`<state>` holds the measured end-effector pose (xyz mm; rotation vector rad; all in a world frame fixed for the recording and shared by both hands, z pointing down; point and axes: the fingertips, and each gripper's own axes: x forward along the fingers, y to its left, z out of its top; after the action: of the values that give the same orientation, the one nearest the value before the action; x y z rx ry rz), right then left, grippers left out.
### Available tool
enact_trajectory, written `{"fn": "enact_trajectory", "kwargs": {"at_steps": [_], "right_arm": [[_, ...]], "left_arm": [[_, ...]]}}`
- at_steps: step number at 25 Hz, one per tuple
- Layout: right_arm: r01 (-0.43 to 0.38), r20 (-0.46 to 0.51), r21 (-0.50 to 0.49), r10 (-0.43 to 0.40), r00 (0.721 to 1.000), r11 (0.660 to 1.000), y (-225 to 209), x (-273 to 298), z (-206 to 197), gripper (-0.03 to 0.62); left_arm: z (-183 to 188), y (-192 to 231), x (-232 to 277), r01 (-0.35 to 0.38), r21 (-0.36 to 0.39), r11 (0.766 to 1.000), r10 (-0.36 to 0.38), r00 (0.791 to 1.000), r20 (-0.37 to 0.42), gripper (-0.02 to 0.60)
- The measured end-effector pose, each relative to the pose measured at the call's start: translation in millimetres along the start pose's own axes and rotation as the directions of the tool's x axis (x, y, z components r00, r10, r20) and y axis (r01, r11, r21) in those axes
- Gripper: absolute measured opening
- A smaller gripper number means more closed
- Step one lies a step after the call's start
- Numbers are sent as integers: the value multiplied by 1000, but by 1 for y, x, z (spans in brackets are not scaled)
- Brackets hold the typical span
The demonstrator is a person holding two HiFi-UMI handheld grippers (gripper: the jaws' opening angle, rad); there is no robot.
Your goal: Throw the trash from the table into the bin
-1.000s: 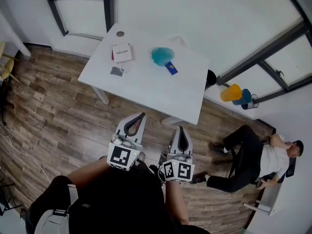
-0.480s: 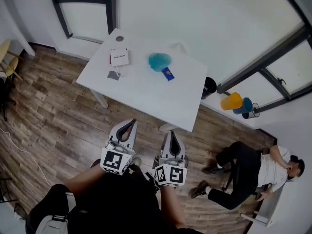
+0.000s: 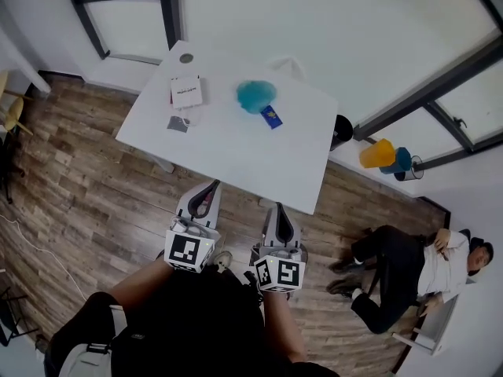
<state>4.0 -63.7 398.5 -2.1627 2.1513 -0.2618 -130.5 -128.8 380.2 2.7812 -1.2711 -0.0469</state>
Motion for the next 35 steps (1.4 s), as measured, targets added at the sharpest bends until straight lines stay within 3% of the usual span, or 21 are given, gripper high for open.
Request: {"fn": "enact_trajectory", "kwargs": {"at_steps": [5, 13, 20, 23, 24, 28, 32, 35], "right_arm": [[23, -59, -7, -23, 998, 1000, -10, 60, -16, 6], [54, -177, -20, -56, 983, 998, -38, 142, -36, 6], [-39, -328, -22, 30, 944, 999, -64, 207, -76, 6], [-101, -407, -19, 84, 909, 995, -80, 239, -98, 10], [-120, -433, -24, 98, 896, 993, -86, 252, -106, 41], [-172, -556, -15, 135, 820, 985, -114, 301, -149, 88], [-220, -689, -37, 134, 712, 975, -137, 335, -192, 191], [-258, -780, -63, 114, 616, 964, -158, 349, -224, 208]], "left_arm": [[5, 26, 55, 59, -18, 998, -59, 998, 15, -3], [-2, 61, 124, 152, -31, 988, -153, 988, -27, -3], [-13, 64, 166, 162, -71, 984, -164, 986, -27, -3], [-29, 63, 185, 148, -90, 985, -154, 986, -64, -3], [-34, 64, 192, 146, -94, 985, -153, 985, -76, -3], [-51, 71, 215, 125, -96, 988, -135, 985, -111, -3], [-67, 77, 219, 100, -113, 989, -115, 984, -136, -3], [-76, 79, 222, 76, -160, 984, -99, 984, -145, -3]]}}
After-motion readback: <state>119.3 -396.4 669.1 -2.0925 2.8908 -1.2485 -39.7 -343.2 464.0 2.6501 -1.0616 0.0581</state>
